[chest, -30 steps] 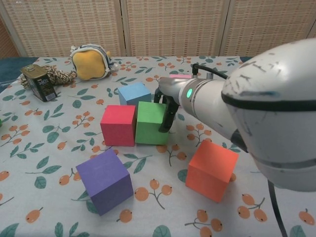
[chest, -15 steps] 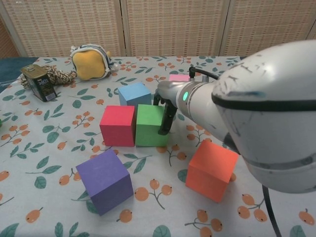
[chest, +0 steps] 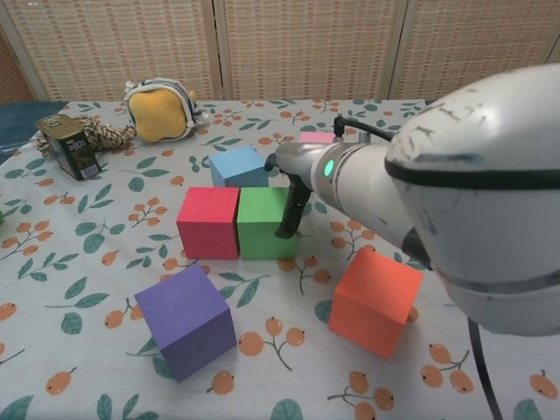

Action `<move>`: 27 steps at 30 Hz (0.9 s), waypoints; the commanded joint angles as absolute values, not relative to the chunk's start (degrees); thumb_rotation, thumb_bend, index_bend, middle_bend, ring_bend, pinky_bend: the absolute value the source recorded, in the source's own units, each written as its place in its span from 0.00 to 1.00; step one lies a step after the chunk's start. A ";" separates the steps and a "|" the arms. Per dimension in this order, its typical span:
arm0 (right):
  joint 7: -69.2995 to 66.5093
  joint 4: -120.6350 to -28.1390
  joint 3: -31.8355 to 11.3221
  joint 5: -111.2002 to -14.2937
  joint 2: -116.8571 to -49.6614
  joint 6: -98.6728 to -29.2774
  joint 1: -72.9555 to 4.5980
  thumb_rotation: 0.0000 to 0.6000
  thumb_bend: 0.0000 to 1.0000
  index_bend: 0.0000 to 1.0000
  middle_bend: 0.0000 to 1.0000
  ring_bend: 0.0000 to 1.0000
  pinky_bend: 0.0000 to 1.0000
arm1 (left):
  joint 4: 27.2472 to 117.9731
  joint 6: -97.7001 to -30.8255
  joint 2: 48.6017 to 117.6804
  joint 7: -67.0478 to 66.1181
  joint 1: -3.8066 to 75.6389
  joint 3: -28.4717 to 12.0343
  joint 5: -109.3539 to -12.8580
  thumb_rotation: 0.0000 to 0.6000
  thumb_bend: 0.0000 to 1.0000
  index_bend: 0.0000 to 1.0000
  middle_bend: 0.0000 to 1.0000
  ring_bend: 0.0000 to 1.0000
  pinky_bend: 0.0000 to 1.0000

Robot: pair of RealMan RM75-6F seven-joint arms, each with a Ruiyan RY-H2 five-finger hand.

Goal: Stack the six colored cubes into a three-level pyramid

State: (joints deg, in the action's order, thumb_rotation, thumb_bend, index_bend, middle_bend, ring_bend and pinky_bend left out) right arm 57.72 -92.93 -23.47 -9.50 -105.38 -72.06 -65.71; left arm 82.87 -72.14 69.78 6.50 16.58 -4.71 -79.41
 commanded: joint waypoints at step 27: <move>40.07 -114.88 3.99 -66.64 -65.47 -47.16 -49.21 1.00 0.16 0.00 0.00 0.00 0.01 | 83.08 -71.78 71.61 1.61 16.67 -5.31 -77.51 1.00 0.31 0.00 0.00 0.00 0.09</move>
State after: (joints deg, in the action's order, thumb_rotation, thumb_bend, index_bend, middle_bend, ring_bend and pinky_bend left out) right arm 42.31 -117.32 0.30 -60.46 -66.48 -49.27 -51.32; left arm 83.06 -71.77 71.60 1.61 16.68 -5.30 -77.51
